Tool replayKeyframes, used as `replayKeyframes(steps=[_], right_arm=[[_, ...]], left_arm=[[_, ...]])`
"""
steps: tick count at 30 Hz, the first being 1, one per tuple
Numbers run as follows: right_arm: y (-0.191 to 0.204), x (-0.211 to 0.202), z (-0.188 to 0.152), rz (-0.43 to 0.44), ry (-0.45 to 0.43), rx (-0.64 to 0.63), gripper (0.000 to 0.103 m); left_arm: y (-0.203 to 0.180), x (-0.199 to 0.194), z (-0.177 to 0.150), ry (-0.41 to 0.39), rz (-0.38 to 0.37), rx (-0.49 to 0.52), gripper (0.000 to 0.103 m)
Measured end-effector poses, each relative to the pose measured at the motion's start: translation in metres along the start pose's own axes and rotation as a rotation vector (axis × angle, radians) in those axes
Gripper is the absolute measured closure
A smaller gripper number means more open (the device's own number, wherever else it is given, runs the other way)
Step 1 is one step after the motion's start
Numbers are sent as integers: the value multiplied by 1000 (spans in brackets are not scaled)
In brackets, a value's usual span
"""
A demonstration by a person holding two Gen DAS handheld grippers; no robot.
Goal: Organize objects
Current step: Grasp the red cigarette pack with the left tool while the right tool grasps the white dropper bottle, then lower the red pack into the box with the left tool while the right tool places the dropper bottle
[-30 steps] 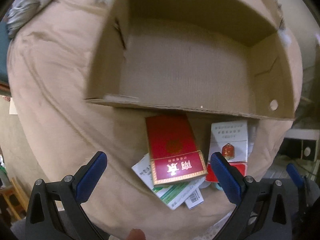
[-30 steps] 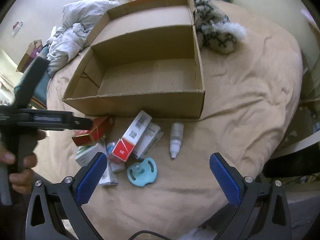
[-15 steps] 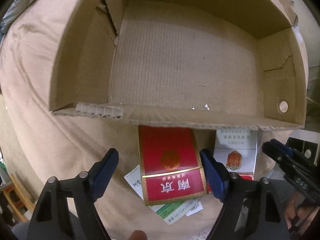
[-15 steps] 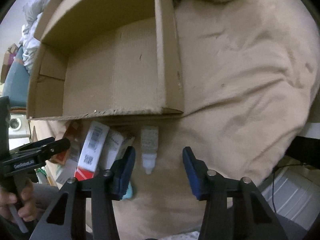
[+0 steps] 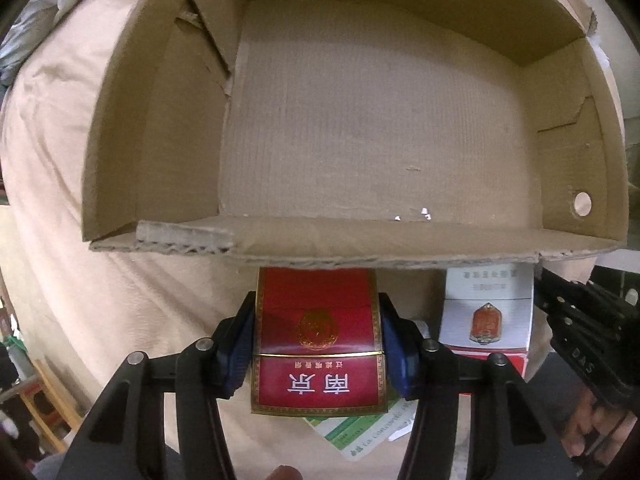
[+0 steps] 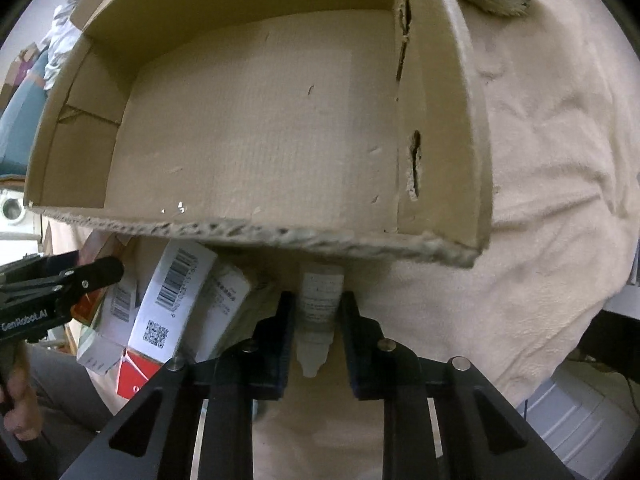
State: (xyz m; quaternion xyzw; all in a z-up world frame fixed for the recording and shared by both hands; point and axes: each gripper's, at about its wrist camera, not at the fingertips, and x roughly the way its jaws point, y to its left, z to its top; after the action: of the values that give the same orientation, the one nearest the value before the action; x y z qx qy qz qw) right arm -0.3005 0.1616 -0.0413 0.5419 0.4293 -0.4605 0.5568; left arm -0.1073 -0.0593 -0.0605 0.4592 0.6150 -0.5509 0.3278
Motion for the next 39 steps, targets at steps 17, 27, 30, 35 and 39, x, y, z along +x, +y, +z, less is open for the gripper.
replayKeyframes(steps=[17, 27, 30, 35, 39], right_arm=[[20, -39, -30, 46, -100, -53, 80], [11, -90, -33, 121, -171, -96, 80], [16, -105, -30, 137, -201, -114, 80], [25, -126, -11, 151, -254, -143, 80], [36, -131, 10, 146, -274, -162, 80]], left_arm=[[20, -46, -18, -95, -26, -277, 51], [4, -97, -39, -261, -68, -370, 51], [2, -111, -30, -308, -71, -411, 51], [7, -129, -21, -346, -62, -434, 51], [6, -120, -6, -339, -80, -498, 51]])
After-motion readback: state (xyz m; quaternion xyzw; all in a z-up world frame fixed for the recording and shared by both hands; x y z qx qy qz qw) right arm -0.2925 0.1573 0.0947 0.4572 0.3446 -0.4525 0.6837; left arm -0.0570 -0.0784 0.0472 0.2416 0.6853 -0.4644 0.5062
